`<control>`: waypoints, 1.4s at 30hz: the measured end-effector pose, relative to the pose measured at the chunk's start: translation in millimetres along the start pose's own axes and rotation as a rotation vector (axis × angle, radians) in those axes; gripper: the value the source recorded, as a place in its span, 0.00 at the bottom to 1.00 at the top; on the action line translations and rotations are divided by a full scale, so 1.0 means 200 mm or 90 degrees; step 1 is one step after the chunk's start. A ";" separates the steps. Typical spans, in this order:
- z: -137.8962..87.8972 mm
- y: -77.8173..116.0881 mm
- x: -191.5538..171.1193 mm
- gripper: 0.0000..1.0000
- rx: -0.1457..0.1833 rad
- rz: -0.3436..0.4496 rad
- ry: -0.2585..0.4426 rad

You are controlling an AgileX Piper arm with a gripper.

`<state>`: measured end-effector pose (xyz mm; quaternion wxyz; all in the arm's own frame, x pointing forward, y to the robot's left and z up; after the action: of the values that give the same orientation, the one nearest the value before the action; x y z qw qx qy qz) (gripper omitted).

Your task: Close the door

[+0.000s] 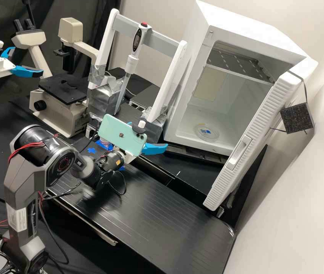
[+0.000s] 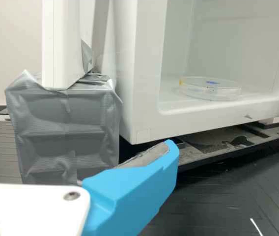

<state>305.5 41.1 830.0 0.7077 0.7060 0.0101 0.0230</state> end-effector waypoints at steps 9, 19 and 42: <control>0.00 0.00 0.00 1.00 0.000 0.001 0.001; 0.07 0.12 -0.22 1.00 0.012 0.057 0.025; 0.44 0.67 -0.64 1.00 0.090 0.357 -0.095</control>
<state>178.9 -53.4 962.1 0.6217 0.7284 -0.2362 0.1648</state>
